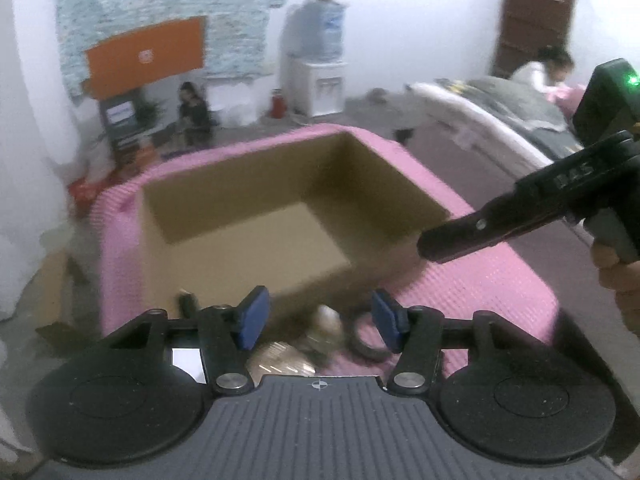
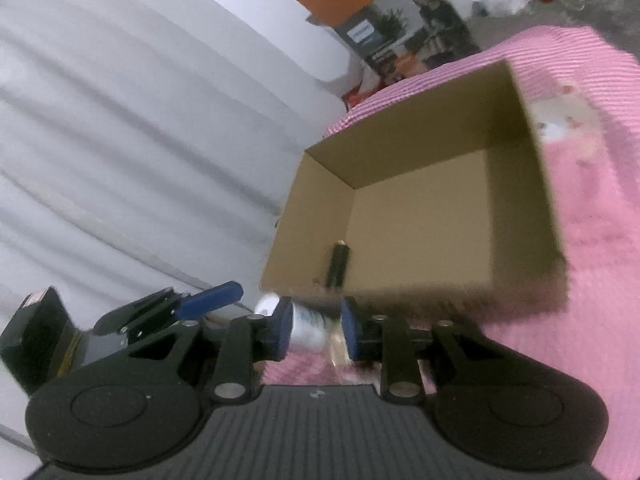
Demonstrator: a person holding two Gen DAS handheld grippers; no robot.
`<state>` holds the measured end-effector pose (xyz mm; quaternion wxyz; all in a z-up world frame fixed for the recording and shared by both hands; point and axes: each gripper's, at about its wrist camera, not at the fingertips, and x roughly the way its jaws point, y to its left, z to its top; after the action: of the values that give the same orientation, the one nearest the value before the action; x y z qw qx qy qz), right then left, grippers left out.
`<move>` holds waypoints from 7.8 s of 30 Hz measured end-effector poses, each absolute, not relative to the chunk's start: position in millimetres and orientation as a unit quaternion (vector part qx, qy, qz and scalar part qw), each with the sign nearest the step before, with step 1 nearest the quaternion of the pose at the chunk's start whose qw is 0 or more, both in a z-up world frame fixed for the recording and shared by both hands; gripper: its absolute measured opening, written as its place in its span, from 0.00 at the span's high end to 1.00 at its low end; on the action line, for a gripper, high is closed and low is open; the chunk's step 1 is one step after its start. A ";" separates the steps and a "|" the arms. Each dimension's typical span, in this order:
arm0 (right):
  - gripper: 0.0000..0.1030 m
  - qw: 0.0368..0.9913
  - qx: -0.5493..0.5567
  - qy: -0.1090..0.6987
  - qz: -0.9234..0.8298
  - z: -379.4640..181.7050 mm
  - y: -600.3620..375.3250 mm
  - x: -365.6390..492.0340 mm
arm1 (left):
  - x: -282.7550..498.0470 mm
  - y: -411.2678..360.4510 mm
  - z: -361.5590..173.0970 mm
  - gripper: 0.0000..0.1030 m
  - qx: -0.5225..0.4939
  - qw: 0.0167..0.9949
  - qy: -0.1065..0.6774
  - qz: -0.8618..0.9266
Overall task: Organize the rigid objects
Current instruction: 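Return to the pink cup and grasp the black oval case with the right tool, then carry the black oval case into the box and release it from the right tool, then return to the pink cup and grasp the green glue stick with the right tool, then carry the green glue stick into the box and open the right tool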
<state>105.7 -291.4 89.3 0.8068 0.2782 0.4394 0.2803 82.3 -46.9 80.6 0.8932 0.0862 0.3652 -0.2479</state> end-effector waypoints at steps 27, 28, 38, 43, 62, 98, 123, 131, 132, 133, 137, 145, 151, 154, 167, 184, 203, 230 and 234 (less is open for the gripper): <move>0.84 0.813 0.295 0.458 0.208 -36.5 -302.2 63.0 | 66.5 -122.8 -37.4 0.75 0.120 0.821 0.461 -0.315; 0.84 0.814 0.292 0.456 0.210 -35.7 -301.9 62.5 | 66.0 -122.9 -36.8 0.75 0.120 0.820 0.461 -0.316; 0.84 0.816 0.280 0.448 0.234 -28.7 -298.4 56.6 | 70.5 -132.4 -43.5 0.73 0.136 0.822 0.463 -0.303; 0.84 0.811 0.285 0.457 0.230 -37.8 -299.4 60.4 | 69.0 -134.5 -45.5 0.74 0.142 0.824 0.459 -0.301; 0.83 0.837 0.261 0.416 0.243 3.7 -291.7 46.7 | 44.6 -125.1 -4.6 0.75 0.157 0.860 0.391 -0.287; 0.84 0.745 0.256 0.537 0.303 11.3 -189.1 357.5 | 285.9 -45.6 38.2 0.75 0.126 0.848 0.495 -0.137; 0.62 0.762 0.313 0.467 0.321 80.6 -284.1 223.5 | 144.6 -50.8 110.9 0.58 0.117 0.893 0.381 -0.209; 0.48 0.794 0.310 0.429 0.300 73.8 -328.3 114.7 | 80.1 -56.7 74.8 0.55 0.080 0.878 0.374 -0.289; 0.48 0.796 0.309 0.430 0.294 68.0 -331.4 104.5 | 75.7 -59.0 68.3 0.55 0.079 0.877 0.373 -0.294; 0.48 0.798 0.309 0.432 0.285 60.7 -333.8 94.9 | 72.1 -62.3 61.4 0.55 0.081 0.876 0.372 -0.296; 0.48 0.801 0.323 0.434 0.257 31.1 -341.4 68.3 | 59.2 -79.1 31.3 0.56 0.090 0.865 0.384 -0.311; 0.51 0.787 0.375 0.442 0.212 -23.0 -346.6 61.3 | 59.5 -116.5 -4.7 0.65 0.160 0.851 0.396 -0.307; 0.52 0.773 0.394 0.456 0.200 -50.6 -339.2 68.4 | 55.7 -129.1 -21.7 0.69 0.193 0.841 0.405 -0.303; 0.53 0.769 0.397 0.459 0.200 -59.5 -334.0 69.2 | 58.0 -131.7 -30.8 0.70 0.195 0.835 0.418 -0.299; 0.73 0.778 0.403 0.441 0.191 -72.3 -328.8 69.0 | 71.4 -134.9 -44.7 0.75 0.193 0.831 0.432 -0.291; 0.85 0.800 0.395 0.407 0.198 -46.9 -327.8 57.4 | 57.3 -134.7 -26.5 0.85 0.184 0.848 0.400 -0.296; 0.85 0.862 0.299 0.307 0.270 77.8 -289.6 76.1 | 56.4 -106.6 73.8 0.86 0.139 0.911 0.292 -0.256; 0.84 0.742 0.270 0.556 0.259 3.6 -195.8 363.2 | 297.0 -61.9 26.9 0.85 0.090 0.834 0.528 -0.135; 0.83 0.735 0.279 0.569 0.243 -15.6 -193.0 381.1 | 314.3 -64.0 14.3 0.85 0.097 0.826 0.541 -0.122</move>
<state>381.1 -193.0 -15.6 0.7345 0.2786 0.5689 0.2432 314.3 -64.0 14.3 0.8262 0.0967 0.5414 -0.1224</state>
